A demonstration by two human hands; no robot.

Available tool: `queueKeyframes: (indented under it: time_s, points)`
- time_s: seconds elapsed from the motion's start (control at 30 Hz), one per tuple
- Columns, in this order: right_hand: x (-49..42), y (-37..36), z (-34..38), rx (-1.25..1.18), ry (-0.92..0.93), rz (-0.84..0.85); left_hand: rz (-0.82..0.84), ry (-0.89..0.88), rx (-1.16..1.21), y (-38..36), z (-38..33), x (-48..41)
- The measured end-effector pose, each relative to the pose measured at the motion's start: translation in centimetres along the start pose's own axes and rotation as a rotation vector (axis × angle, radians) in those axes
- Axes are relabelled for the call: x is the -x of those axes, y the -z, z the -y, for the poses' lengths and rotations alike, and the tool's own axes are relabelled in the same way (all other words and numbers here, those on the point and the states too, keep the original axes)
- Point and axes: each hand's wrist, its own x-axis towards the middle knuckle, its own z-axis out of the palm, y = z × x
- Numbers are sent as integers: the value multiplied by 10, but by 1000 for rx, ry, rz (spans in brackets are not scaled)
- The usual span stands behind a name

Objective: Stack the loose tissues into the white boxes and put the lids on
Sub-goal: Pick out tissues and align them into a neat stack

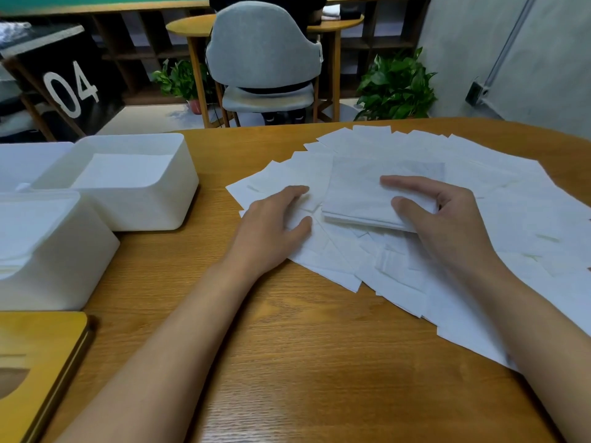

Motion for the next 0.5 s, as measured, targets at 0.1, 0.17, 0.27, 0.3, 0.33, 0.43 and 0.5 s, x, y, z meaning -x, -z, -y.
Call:
queueKeyframes:
  time_s: [0.1,0.17,0.27,0.3,0.33,0.43,0.5]
  points:
    - [0,-1,-1,-4,-2,2,-57,-4,-57,0,1,-2]
    - [0,-2,-2,1,-3,2,-96,-8,-63,0,2,-2]
    - [0,-2,-2,9,1,7,-148,-42,-71,-2,2,-2]
    - [0,-3,-2,12,2,10,-169,-62,-87,-3,2,-3]
    - [0,-3,-3,14,4,11,-195,-82,-101,-4,3,-3]
    - [0,-4,-3,25,20,-4,-287,-156,-116,-3,3,-3]
    - [0,-4,-4,17,24,-37,-323,-193,-87,1,-3,-1]
